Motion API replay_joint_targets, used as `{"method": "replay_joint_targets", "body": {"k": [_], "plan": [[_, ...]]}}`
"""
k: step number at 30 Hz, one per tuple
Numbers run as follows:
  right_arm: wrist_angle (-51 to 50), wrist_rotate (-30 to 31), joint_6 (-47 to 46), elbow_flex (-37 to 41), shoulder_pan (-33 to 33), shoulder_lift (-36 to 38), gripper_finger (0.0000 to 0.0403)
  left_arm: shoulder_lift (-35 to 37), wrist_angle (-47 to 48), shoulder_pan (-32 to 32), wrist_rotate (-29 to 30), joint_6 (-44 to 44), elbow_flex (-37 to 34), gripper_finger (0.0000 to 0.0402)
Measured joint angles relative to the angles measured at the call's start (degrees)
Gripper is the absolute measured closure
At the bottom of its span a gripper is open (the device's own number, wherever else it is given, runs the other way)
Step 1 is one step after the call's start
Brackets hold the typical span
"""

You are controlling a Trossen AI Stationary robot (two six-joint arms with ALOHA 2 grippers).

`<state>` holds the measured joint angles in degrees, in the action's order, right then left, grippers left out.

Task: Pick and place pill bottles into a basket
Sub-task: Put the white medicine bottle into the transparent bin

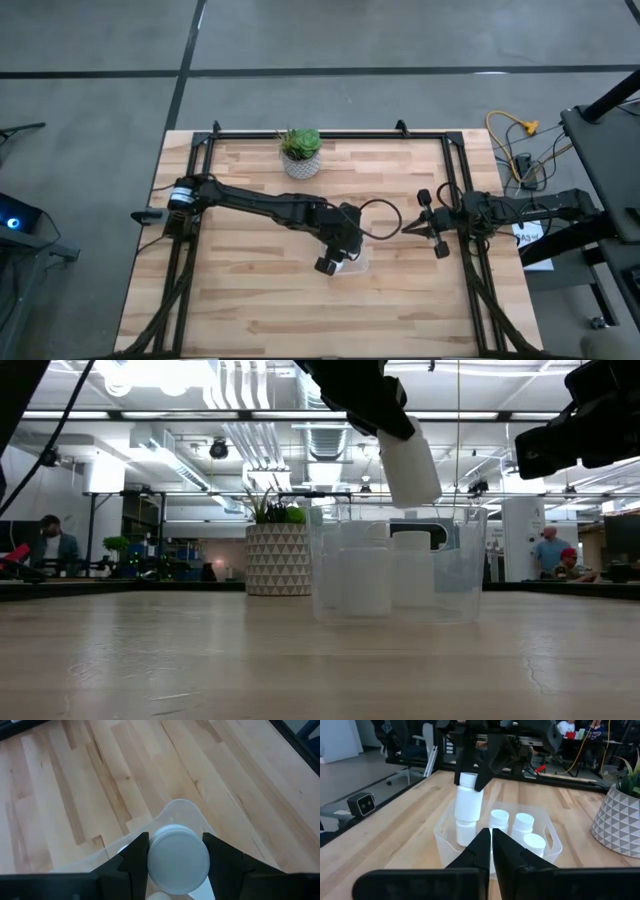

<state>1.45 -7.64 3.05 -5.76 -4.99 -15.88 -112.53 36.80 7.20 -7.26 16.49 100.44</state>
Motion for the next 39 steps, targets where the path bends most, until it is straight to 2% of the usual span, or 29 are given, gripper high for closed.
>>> {"method": "replay_joint_targets", "body": {"k": [13, 39], "plan": [[-1.31, 0.25, -0.04, 0.00, 0.02, 0.02, 0.0394, -4.31, -2.33, -0.31, -1.19, 0.46, 0.02, 0.0261], [-1.81, 1.66, -0.35, 0.00, 0.02, -0.33, 0.0394, -7.20, -3.78, -0.46, -3.44, 0.74, 0.28, 0.0261]]}}
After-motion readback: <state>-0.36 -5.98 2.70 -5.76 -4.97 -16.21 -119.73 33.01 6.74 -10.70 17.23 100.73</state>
